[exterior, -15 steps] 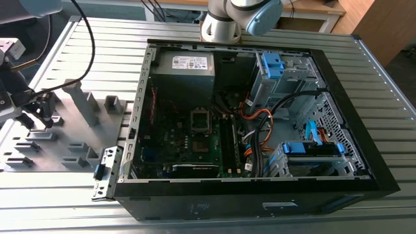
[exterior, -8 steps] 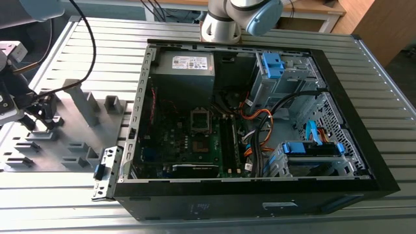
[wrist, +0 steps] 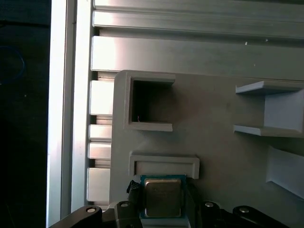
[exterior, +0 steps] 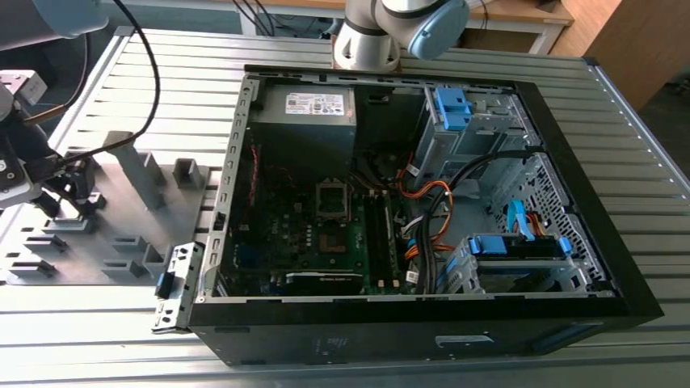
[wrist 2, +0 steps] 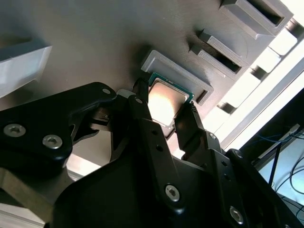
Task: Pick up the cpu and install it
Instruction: 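Pick up the cpu and move it towards the insertion slot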
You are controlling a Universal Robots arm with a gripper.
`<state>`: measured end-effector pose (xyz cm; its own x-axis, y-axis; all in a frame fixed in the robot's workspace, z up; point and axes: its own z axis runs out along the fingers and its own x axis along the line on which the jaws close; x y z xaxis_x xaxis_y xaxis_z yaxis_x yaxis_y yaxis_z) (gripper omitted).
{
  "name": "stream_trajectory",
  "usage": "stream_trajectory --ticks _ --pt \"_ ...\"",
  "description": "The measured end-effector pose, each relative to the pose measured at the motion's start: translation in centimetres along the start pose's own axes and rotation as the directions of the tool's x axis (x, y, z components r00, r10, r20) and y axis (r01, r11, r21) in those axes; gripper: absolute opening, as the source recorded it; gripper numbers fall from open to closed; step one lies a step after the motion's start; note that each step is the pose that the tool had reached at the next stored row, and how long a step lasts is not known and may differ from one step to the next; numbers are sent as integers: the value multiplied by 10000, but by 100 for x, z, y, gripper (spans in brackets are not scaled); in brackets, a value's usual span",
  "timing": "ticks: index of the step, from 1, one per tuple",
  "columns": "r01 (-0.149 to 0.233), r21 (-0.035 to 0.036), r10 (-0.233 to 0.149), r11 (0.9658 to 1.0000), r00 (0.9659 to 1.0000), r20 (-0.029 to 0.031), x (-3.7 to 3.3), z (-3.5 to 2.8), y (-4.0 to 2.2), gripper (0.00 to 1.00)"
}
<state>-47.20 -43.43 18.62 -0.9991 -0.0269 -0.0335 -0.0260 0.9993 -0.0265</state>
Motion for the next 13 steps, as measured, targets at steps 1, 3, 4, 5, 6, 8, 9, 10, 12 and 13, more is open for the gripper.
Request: stream_trajectory --ticks 1,3,4,5,6,8,9,10,12,13 --pt "0 1 0 10000 10000 -3 1 2 0 47" --pt "0 1 0 10000 10000 -5 1 2 0 47" --pt "0 2 0 10000 10000 -5 1 2 0 47" --pt "0 1 0 10000 10000 -4 1 3 0 47" --pt "0 1 0 10000 10000 -3 0 5 0 47" --pt "0 -2 0 10000 10000 0 1 16 1 47" --pt "0 0 0 10000 10000 -2 1 17 0 47" --pt "0 0 0 10000 10000 -2 1 17 0 47" --pt "0 1 0 10000 10000 -4 1 17 0 47" --pt "0 1 0 10000 10000 -3 1 18 0 47"
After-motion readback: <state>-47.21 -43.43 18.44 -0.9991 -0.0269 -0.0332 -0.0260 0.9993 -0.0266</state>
